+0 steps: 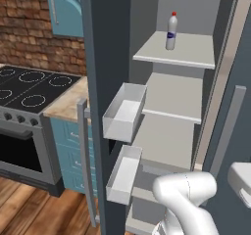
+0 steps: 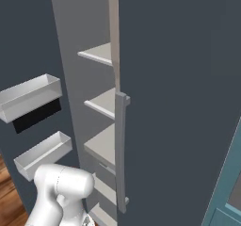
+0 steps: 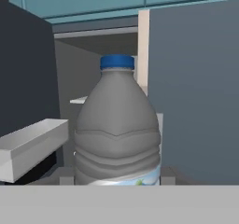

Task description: Take the bottled waters from the counter and place them in the freezer to freeze. Close the freezer door after placing the bottles.

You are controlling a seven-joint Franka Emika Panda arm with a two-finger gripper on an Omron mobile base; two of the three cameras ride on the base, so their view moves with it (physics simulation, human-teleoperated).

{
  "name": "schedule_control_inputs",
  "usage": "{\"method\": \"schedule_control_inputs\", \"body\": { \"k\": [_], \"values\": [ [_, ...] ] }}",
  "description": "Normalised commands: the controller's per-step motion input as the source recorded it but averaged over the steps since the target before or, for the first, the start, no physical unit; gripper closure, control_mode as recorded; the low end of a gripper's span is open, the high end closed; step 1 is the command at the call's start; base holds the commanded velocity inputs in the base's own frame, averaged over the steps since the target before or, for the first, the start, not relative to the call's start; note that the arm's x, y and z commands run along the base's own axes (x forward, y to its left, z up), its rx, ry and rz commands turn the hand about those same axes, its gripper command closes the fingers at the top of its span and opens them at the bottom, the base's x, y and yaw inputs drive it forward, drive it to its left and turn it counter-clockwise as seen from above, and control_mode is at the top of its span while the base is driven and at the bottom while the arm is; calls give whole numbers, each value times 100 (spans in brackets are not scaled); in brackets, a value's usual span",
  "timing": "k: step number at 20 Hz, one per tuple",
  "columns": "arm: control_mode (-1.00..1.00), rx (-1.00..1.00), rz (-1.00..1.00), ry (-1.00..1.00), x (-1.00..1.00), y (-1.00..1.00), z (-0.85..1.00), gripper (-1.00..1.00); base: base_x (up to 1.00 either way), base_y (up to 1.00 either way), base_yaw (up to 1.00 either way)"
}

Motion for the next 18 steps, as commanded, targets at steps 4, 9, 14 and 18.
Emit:
{"method": "schedule_control_inputs", "body": {
  "k": [4,9,14,18],
  "values": [
    [100,0,0,0,0,0,0,100,56,0,-1],
    [100,0,0,0,0,0,0,100,43,0,0],
    [-100,0,0,1,22,0,0,100,4,0,0],
    [-100,0,0,3,15,1,0,100,0,0,0]
  ]
}}
